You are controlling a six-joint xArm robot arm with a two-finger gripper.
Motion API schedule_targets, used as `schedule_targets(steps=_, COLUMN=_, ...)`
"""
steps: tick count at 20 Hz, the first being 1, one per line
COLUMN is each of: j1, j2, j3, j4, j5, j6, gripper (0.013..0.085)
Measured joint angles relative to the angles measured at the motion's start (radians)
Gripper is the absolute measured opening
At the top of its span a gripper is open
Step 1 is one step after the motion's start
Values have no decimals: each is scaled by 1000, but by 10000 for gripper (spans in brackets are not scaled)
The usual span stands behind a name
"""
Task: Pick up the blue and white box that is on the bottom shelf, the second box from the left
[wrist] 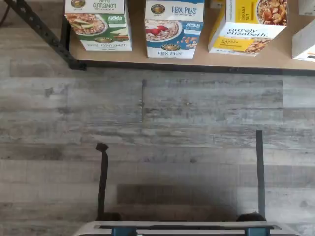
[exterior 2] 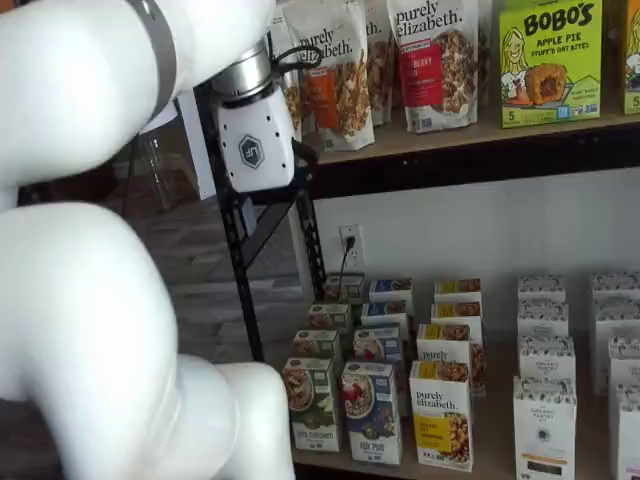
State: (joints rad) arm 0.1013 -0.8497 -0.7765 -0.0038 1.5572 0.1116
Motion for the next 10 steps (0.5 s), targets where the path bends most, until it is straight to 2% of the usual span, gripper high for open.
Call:
schedule_targets(steps=5, j1=13, j2=1, j3=81, j4=-12, j5=-80, j6=15, gripper=850)
schedule_targets(steps=10, j1=6, j2=4, j3=167, j4=10, j5=-181, j6=7, gripper=850)
